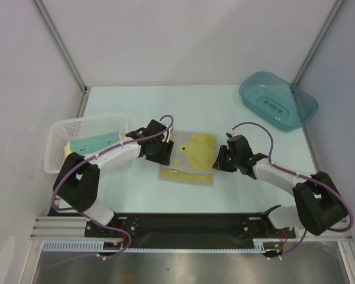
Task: Fold and stack the towels
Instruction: Fold the towel
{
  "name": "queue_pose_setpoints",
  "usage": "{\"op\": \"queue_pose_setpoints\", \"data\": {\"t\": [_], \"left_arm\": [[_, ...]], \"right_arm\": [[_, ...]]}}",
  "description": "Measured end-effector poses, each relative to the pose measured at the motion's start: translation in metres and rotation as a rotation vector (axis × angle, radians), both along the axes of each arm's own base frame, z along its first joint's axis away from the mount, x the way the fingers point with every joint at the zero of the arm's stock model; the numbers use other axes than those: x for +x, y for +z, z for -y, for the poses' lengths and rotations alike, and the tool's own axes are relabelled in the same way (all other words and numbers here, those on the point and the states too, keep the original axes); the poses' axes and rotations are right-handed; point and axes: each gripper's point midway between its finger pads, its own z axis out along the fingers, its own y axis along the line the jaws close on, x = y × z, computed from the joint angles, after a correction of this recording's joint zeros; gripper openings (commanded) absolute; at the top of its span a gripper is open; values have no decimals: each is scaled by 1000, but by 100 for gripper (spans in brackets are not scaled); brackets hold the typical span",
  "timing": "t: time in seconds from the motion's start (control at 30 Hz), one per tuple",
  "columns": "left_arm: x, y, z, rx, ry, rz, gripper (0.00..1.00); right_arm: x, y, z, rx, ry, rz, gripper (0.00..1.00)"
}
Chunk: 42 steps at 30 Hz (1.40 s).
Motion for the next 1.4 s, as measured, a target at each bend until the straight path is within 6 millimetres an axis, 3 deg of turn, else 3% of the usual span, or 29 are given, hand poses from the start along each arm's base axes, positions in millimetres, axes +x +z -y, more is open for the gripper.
{"op": "queue_pose_setpoints", "data": {"t": [0.13, 0.33, 0.43, 0.57, 0.77, 0.93, 1.2, 1.33, 1.4], "left_arm": [[1, -18, -2, -44, 76, -49, 45], [-12, -40, -8, -64, 145, -115, 34], [-15, -44, -8, -72, 163, -125, 34], [-14, -41, -7, -83, 180, -121, 42], [-7, -17, -3, -137, 199, -60, 49], [0, -4, 8, -207, 210, -28, 50], [-8, -23, 8, -217, 228, -71, 50], [-7, -30, 8, -209, 231, -83, 47], [-7, -32, 8, -209, 236, -88, 33]], "right_arm": [[1, -24, 6, -25, -20, -68, 24], [12, -30, 22, 7, -23, -66, 14], [14, -29, 27, 36, -5, -63, 19], [13, -19, 19, 83, 47, -39, 30], [10, 4, 12, 149, 59, 21, 35], [5, -1, 9, 165, 41, 0, 37], [0, -18, 3, 171, 33, -35, 37], [4, -22, 2, 173, 24, -35, 36], [4, -25, 1, 175, 22, -36, 35]]}}
